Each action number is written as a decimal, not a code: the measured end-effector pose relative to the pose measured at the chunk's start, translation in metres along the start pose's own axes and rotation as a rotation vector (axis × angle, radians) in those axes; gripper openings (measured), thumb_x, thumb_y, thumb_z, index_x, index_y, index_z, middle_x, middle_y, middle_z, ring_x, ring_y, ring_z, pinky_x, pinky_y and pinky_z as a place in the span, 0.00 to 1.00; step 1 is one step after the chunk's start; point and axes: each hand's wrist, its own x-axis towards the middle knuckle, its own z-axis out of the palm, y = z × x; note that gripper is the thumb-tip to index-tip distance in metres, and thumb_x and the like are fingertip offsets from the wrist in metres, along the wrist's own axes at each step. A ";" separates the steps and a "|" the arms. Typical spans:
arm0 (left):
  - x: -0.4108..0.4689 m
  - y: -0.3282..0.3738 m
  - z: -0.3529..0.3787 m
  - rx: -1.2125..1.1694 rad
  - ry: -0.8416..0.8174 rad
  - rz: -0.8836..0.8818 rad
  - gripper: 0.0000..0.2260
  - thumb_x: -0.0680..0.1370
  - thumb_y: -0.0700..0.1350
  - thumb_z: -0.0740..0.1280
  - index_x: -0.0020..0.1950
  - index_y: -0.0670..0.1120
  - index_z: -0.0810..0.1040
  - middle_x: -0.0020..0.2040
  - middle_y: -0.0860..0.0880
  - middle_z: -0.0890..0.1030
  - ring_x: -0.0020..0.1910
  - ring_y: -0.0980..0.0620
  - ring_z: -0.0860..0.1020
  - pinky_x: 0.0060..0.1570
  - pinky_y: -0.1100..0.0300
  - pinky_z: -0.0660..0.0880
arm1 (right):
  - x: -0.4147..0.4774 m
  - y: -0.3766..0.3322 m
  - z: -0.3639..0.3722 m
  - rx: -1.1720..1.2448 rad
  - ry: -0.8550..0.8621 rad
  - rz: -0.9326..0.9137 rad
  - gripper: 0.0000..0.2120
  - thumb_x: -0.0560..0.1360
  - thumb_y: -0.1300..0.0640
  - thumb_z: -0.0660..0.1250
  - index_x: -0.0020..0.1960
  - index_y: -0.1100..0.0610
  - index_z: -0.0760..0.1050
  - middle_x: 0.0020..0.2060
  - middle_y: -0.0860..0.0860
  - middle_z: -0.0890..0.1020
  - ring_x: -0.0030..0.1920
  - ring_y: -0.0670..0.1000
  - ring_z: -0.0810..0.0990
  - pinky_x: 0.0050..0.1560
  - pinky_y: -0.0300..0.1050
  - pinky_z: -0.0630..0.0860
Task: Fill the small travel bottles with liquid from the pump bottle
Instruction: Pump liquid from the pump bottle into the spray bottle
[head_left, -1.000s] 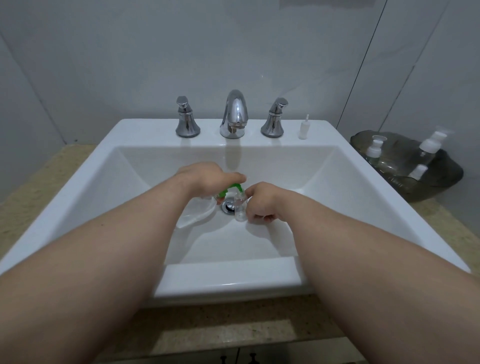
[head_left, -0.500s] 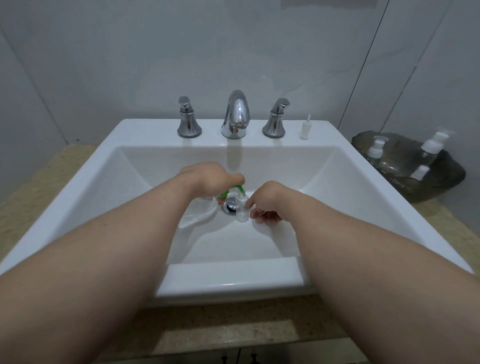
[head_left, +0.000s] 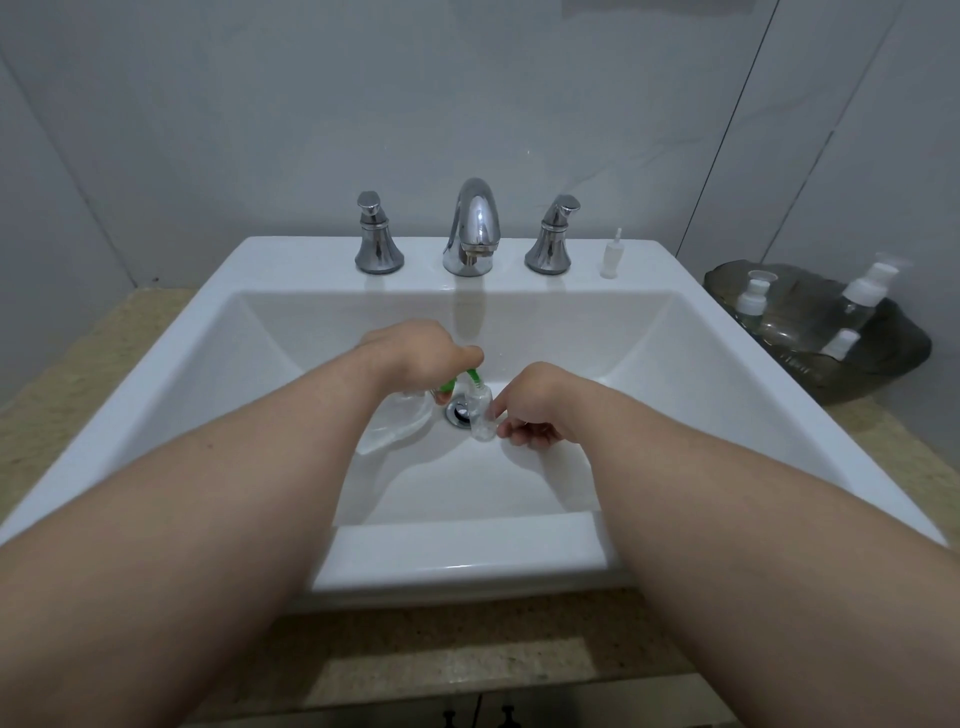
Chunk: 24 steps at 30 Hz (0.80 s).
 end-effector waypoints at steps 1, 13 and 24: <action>0.000 0.000 0.000 0.004 -0.001 0.000 0.25 0.80 0.60 0.58 0.34 0.46 0.84 0.31 0.50 0.77 0.33 0.48 0.76 0.37 0.56 0.68 | 0.000 0.000 0.000 0.000 -0.001 -0.002 0.18 0.79 0.70 0.51 0.54 0.59 0.78 0.36 0.54 0.78 0.31 0.51 0.72 0.33 0.44 0.67; 0.001 -0.001 0.004 -0.011 0.019 -0.043 0.36 0.74 0.77 0.56 0.32 0.48 0.83 0.31 0.51 0.78 0.36 0.49 0.78 0.39 0.55 0.68 | -0.003 -0.002 -0.001 -0.028 -0.036 0.012 0.17 0.81 0.68 0.56 0.65 0.63 0.78 0.38 0.54 0.77 0.33 0.52 0.71 0.34 0.44 0.66; 0.001 0.000 0.004 -0.005 0.019 -0.036 0.32 0.76 0.72 0.59 0.31 0.47 0.84 0.31 0.51 0.77 0.35 0.48 0.78 0.40 0.55 0.69 | 0.001 -0.002 0.000 -0.033 -0.032 0.014 0.16 0.81 0.67 0.56 0.64 0.63 0.78 0.40 0.55 0.78 0.35 0.52 0.72 0.36 0.45 0.68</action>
